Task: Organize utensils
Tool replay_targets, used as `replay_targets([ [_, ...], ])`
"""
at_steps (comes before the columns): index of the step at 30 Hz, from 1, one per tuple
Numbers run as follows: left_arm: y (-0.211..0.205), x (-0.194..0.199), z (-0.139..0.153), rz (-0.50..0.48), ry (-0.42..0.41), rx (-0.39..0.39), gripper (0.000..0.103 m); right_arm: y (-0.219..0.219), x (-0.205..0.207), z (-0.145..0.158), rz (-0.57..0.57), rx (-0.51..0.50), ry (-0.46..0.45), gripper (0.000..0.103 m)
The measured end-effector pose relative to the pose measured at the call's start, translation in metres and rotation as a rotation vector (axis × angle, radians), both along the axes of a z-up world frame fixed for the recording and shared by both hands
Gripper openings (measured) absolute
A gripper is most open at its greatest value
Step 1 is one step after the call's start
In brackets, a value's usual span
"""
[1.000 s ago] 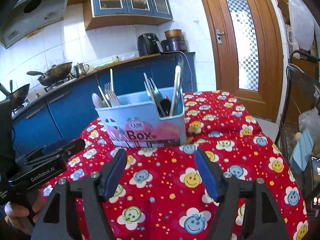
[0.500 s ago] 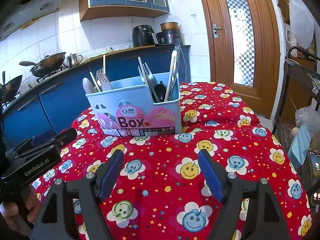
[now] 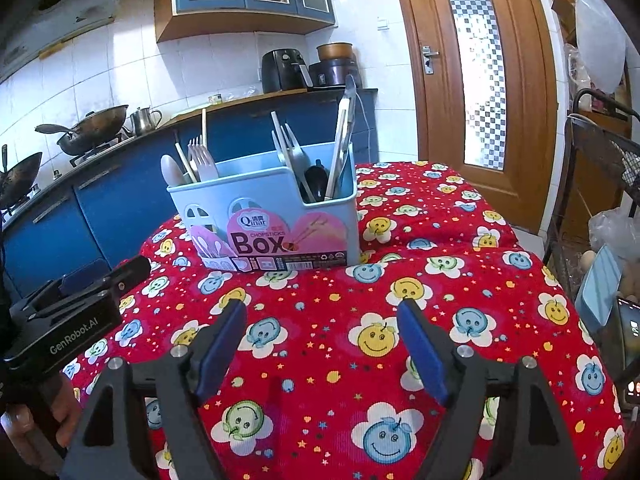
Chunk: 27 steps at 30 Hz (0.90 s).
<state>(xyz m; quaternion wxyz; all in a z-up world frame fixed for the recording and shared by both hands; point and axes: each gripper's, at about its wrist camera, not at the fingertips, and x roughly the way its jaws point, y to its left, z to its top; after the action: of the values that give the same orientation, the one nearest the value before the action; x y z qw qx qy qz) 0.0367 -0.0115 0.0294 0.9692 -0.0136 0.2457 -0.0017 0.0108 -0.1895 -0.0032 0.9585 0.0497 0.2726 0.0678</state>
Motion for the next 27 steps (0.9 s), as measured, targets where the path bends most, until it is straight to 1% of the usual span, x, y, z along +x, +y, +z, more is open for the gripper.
replay_targets([
  [27, -0.0015, -0.002, 0.0026, -0.003, -0.014, -0.001, 0.07, 0.0002, -0.0001, 0.0, 0.0, -0.001, -0.001, 0.08],
])
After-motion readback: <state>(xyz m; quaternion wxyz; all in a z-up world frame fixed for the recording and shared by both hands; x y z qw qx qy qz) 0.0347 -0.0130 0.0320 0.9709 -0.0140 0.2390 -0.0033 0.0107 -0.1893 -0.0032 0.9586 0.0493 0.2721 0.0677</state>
